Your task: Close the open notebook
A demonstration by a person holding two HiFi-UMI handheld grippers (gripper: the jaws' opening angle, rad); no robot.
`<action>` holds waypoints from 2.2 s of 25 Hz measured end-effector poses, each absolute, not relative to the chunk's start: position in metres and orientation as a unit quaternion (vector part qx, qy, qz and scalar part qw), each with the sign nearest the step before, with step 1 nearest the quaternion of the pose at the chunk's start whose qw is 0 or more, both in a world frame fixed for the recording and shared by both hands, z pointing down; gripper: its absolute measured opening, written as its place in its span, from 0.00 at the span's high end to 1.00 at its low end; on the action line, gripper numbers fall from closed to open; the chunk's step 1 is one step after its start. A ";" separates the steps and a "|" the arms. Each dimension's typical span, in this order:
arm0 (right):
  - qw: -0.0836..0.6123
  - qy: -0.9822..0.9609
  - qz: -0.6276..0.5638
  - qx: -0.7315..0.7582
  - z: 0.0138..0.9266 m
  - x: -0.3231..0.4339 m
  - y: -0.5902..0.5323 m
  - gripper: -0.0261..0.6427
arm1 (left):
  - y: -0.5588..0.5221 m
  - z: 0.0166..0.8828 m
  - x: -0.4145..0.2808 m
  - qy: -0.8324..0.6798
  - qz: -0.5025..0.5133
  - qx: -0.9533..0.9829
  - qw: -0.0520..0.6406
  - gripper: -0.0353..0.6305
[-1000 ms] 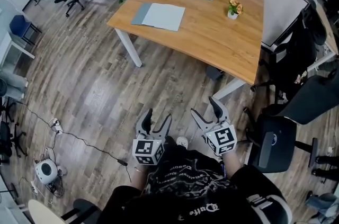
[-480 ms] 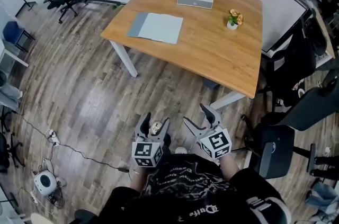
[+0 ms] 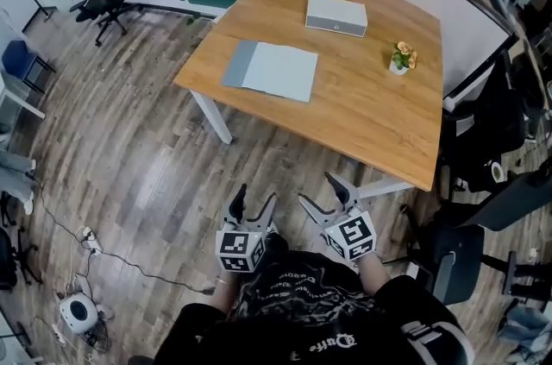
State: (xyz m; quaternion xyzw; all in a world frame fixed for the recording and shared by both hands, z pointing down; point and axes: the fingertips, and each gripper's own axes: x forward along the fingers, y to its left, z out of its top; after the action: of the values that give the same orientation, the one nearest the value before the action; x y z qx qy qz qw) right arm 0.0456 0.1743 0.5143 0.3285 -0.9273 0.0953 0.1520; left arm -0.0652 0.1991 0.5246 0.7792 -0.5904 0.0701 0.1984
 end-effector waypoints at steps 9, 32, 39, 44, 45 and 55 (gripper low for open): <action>0.154 -0.927 0.097 0.329 0.516 -0.016 0.125 0.49 | 0.148 0.524 -0.123 -0.584 0.068 0.782 0.205 0.47; 0.164 -0.935 0.114 0.294 0.520 -0.064 -0.047 0.49 | 0.020 0.532 -0.190 -0.640 0.071 0.727 0.240 0.47; 0.150 -0.945 0.101 0.271 0.506 -0.075 -0.132 0.50 | -0.049 0.530 -0.187 -0.652 0.078 0.714 0.244 0.47; 0.147 -0.948 0.100 0.263 0.505 -0.075 -0.165 0.51 | -0.078 0.530 -0.186 -0.660 0.084 0.705 0.245 0.47; 0.147 -0.948 0.102 0.262 0.505 -0.075 -0.170 0.51 | -0.085 0.529 -0.185 -0.661 0.087 0.704 0.244 0.47; 0.171 -0.950 0.145 0.218 0.536 -0.067 -0.190 0.55 | -0.145 0.536 -0.172 -0.672 0.128 0.688 0.243 0.47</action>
State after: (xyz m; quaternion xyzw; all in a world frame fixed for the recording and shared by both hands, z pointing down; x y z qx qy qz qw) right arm -0.0672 -0.1900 0.5355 0.2180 -0.9497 0.1452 0.1714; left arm -0.1716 -0.1455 0.5359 0.6880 -0.6716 0.1281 0.2433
